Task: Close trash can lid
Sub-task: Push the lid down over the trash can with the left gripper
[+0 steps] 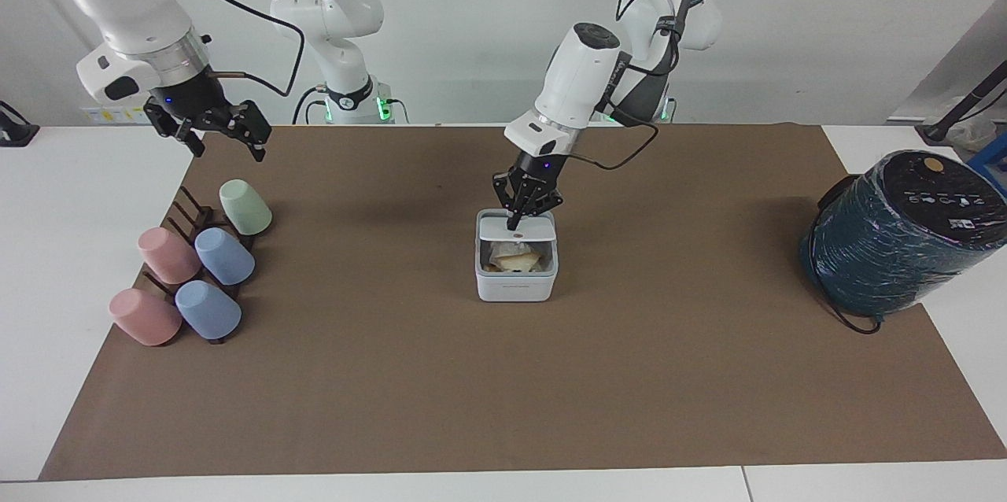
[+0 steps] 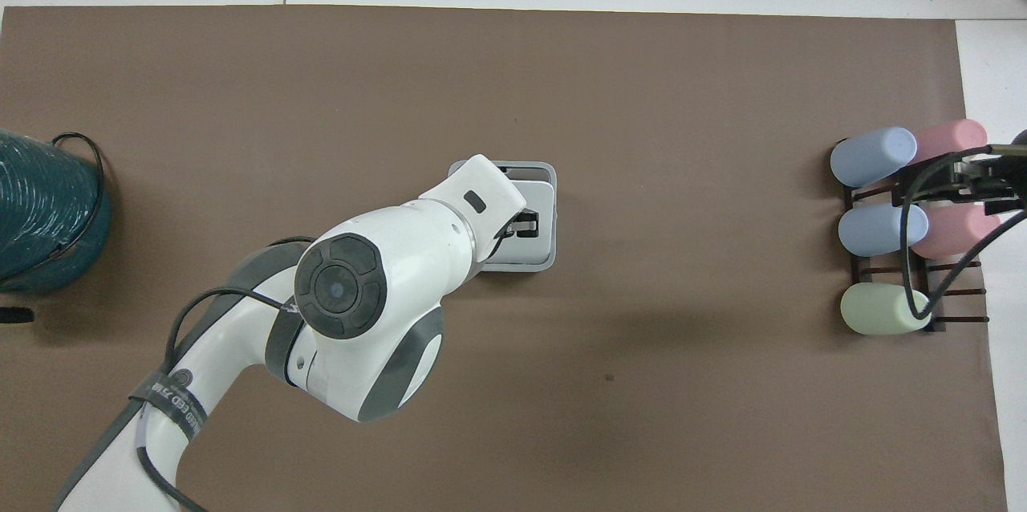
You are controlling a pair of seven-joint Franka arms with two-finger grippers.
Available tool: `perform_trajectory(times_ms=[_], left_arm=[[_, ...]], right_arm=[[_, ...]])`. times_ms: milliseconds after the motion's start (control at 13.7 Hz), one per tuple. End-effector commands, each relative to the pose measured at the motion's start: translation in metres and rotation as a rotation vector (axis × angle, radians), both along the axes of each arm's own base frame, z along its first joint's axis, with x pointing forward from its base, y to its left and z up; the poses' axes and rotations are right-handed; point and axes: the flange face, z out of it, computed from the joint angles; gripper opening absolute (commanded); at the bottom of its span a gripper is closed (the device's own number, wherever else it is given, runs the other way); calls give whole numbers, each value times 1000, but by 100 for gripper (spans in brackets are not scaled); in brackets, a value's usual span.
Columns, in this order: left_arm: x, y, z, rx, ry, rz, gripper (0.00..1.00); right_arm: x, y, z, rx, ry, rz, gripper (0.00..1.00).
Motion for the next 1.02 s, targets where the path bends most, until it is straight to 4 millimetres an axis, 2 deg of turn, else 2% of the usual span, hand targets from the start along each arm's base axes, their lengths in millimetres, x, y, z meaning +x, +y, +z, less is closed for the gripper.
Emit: perform_trajectory(times_ms=[0, 366, 659, 732, 951], left_arm=[[24, -6, -13, -19, -4, 26, 0], [36, -5, -44, -8, -3, 35, 0], [38, -6, -52, -2, 4, 33, 0], [38, -6, -53, 7, 12, 28, 0], [52, -7, -29, 6, 32, 33, 0]], right_arm=[[-6, -2, 2, 4, 4, 4, 100], [-6, -2, 2, 4, 3, 6, 100], [-6, -2, 2, 6, 4, 4, 100], [-6, -2, 2, 6, 3, 4, 100], [-6, -3, 2, 6, 3, 4, 100]])
